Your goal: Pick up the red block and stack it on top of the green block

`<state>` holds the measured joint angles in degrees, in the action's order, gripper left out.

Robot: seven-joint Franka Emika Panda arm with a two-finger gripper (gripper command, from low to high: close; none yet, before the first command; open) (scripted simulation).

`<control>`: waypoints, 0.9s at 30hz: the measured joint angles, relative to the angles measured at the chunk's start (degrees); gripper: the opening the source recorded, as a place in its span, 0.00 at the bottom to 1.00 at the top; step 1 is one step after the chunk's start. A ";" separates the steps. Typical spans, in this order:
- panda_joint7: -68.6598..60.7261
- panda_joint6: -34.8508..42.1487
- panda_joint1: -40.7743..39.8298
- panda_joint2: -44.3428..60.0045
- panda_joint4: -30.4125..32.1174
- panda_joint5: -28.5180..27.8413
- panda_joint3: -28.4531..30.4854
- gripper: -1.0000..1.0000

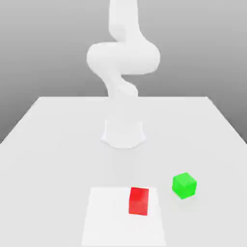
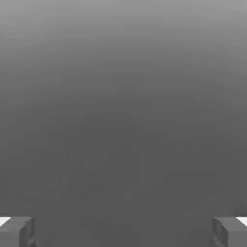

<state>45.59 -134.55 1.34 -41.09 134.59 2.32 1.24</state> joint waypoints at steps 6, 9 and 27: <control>-0.11 -7.47 3.14 13.55 7.45 5.54 1.35 0.50; 0.59 -11.16 4.21 20.16 11.10 7.24 0.91 0.50; 14.28 -34.83 5.13 53.13 22.55 -2.55 -1.00 0.50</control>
<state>59.88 -169.38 6.47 12.04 157.15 -0.24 0.24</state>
